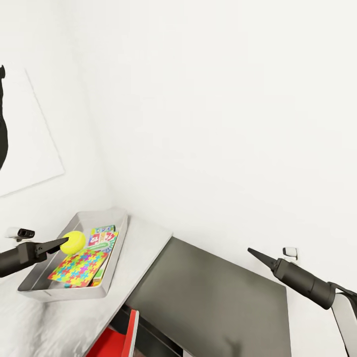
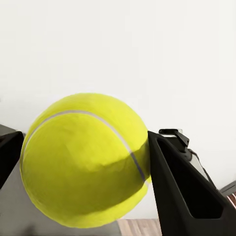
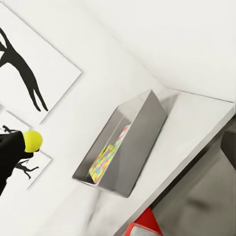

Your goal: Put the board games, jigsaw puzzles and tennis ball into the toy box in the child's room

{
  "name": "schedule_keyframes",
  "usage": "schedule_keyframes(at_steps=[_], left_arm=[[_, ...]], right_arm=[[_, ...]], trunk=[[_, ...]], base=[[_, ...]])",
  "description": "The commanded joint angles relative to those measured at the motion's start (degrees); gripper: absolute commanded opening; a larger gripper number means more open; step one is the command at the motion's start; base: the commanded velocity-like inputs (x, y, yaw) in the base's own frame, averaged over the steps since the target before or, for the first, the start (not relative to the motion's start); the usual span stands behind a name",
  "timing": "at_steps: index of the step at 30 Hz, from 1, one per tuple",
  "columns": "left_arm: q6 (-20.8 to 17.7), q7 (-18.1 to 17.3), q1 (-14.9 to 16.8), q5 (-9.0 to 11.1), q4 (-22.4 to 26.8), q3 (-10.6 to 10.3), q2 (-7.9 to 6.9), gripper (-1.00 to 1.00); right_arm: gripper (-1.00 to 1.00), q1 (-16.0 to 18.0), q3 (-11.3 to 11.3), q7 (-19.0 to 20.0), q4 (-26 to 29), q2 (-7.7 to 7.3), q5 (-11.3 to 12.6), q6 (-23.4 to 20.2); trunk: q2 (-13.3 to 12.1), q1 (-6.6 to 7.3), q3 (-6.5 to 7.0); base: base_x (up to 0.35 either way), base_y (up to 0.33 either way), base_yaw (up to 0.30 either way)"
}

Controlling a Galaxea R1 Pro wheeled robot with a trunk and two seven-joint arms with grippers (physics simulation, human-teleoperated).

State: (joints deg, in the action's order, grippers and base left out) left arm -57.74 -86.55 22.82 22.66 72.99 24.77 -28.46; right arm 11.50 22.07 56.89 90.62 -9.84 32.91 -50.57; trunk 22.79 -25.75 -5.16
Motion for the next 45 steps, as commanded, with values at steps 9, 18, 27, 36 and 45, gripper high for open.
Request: schedule_keyframes(at_steps=[9, 18, 27, 36, 45], left_arm=[[-1.41, 9.69, 2.16, -10.17, -2.31, 0.09, -0.03, -1.00], [-1.11, 25.35, 9.14, -15.67, -10.37, 0.07, -0.85, -1.00], [-0.89, 26.69, 9.57, -16.15, -10.59, 0.15, -2.78, -1.00], [-1.27, 35.97, 16.65, -16.86, -10.51, -0.42, -2.67, -1.00], [-0.93, 47.60, 22.41, -16.89, -12.00, -4.71, 0.44, -1.00]], right_arm=[[1.00, 0.02, -0.06, 0.10, -0.01, 0.07, 0.05, 1.25], [1.00, 0.09, -0.42, -0.18, -0.16, 0.00, -0.07, 1.34], [1.00, 0.10, -0.50, -0.18, -0.25, 0.00, -0.12, 1.35], [1.00, 0.10, -0.50, -0.12, -0.24, 0.00, -0.12, 1.35], [1.00, 0.10, -0.48, -0.12, -0.25, 0.00, -0.12, 1.35]], trunk=[[0.13, -0.04, -0.67], [0.13, -0.04, -1.50], [0.13, -0.04, -2.34], [0.13, -0.04, -3.18], [0.13, -0.04, -4.03]], base=[[0.000, 0.000, 0.000], [0.000, 0.000, 0.000], [0.000, 0.000, 0.000], [0.000, 0.000, 0.000], [0.000, 0.000, 0.000]])
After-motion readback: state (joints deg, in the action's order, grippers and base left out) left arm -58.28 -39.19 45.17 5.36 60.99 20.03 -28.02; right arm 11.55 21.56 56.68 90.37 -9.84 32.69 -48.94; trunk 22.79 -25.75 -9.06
